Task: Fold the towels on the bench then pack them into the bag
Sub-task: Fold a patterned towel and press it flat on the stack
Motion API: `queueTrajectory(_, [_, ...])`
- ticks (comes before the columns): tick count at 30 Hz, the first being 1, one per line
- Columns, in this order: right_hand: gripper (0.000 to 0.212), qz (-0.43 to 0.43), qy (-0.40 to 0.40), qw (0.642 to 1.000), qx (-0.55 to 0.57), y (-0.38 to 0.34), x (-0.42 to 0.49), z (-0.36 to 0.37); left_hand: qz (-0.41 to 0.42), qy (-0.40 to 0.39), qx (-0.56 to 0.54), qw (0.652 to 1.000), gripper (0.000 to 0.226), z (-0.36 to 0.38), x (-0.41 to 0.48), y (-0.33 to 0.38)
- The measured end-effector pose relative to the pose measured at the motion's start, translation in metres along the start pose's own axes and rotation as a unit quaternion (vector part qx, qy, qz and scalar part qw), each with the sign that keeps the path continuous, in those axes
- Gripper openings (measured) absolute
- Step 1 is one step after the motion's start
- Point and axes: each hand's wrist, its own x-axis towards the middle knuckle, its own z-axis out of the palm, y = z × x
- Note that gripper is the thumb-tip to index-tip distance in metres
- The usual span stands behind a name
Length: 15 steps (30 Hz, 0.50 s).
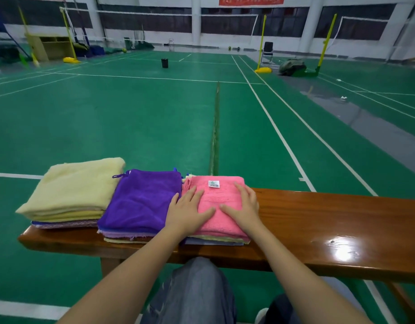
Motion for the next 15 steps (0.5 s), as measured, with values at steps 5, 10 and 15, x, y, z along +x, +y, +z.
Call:
queueTrajectory(5, [0.1, 0.075, -0.036, 0.985, 0.15, 0.003, -0.003, 0.001, -0.006, -0.004, 0.005, 1.0, 0.09, 0.001, 0.002, 0.0])
queueTrajectory(10, [0.093, 0.053, -0.07, 0.985, 0.152, 0.007, -0.005, -0.005, -0.005, -0.005, -0.001, 1.0, 0.101, 0.002, 0.003, 0.0])
queueTrajectory(15, [0.096, 0.032, -0.13, 0.988, 0.07, 0.007, -0.003, -0.017, -0.007, 0.0, 0.0, 1.0, 0.092, 0.002, 0.003, -0.001])
